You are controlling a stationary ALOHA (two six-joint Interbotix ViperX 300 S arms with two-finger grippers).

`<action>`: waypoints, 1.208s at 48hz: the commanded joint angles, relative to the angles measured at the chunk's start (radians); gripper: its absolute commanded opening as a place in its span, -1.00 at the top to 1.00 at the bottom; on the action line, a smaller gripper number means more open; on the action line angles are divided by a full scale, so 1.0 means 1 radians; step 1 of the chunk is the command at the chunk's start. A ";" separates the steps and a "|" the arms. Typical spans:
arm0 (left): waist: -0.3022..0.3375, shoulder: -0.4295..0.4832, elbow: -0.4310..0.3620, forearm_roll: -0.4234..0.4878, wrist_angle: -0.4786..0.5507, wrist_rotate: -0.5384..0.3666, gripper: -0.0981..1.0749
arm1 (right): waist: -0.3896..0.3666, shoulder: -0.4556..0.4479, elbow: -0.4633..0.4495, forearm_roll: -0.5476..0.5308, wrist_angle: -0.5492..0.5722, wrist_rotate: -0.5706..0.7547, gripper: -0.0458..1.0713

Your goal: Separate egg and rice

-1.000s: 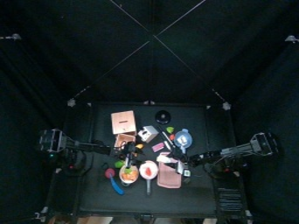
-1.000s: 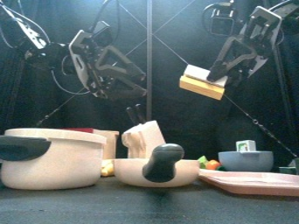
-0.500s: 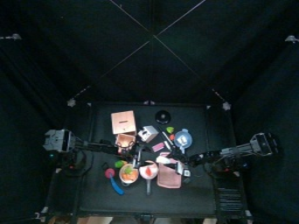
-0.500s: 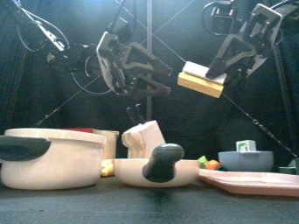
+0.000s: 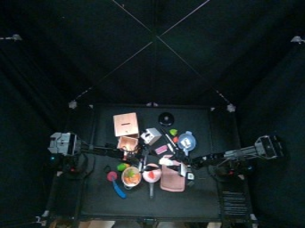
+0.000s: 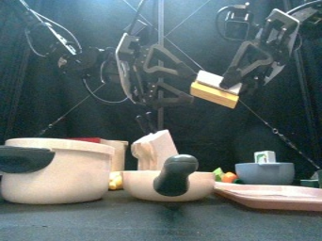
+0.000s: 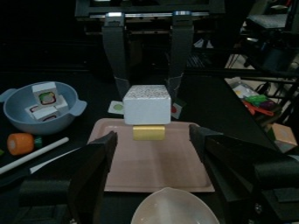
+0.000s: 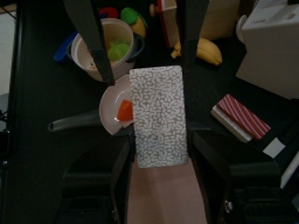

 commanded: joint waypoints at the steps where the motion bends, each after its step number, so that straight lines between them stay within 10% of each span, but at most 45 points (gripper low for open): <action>1: 0.005 0.003 -0.035 -0.002 -0.009 0.002 -0.86 | -0.002 -0.012 -0.021 -0.002 -0.006 -0.002 -0.13; 58: 0.008 0.041 -0.058 -0.012 -0.006 0.002 -0.56 | -0.002 -0.003 -0.020 0.002 -0.006 -0.002 -0.13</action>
